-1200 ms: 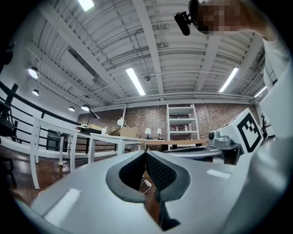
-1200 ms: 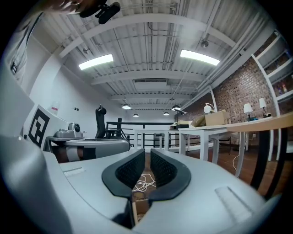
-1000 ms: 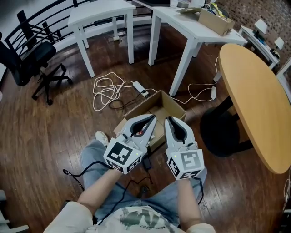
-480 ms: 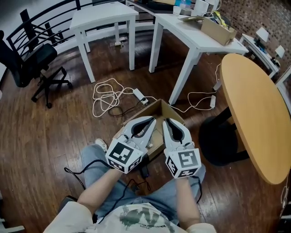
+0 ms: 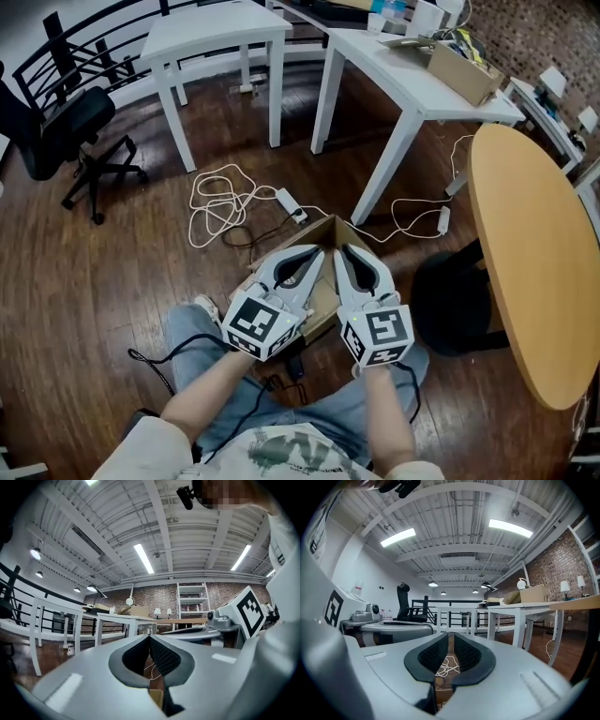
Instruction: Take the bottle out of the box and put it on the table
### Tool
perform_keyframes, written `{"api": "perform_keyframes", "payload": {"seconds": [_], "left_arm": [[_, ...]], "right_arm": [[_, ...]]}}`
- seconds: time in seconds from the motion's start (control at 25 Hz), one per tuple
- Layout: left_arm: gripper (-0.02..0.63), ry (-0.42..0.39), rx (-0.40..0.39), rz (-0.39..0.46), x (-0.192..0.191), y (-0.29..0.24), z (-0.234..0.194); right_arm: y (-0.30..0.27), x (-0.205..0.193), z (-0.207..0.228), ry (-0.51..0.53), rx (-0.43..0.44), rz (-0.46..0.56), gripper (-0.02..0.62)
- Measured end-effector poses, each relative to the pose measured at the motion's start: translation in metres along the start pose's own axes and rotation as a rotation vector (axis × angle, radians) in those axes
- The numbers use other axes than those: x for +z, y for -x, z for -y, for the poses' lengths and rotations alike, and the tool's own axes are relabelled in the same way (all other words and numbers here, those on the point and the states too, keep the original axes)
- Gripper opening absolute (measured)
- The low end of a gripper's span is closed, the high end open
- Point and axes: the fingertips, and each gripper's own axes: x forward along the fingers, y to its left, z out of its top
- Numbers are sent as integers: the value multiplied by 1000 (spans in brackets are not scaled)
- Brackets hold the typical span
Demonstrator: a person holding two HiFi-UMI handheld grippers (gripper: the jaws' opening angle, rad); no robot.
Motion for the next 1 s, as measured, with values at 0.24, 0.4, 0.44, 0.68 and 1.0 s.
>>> {"api": "perform_keyframes", "payload": {"seconds": [0.24, 0.4, 0.44, 0.68, 1.0], "left_arm": [[0, 4, 15, -11, -14, -17, -21], [0, 4, 30, -6, -29, -26, -41], [0, 2, 32, -2, -33, -27, -46], [6, 8, 28, -37, -64, -37, -69], [6, 1, 49, -144, -140, -44, -94]], "right_arm": [[-30, -18, 11, 7, 15, -50, 38], [-53, -43, 20, -8, 24, -95, 40], [-58, -51, 21, -11, 28, -111, 43], [-92, -111, 25, -30, 62, -230, 49], [-131, -208, 10, -42, 140, -395, 72]]}}
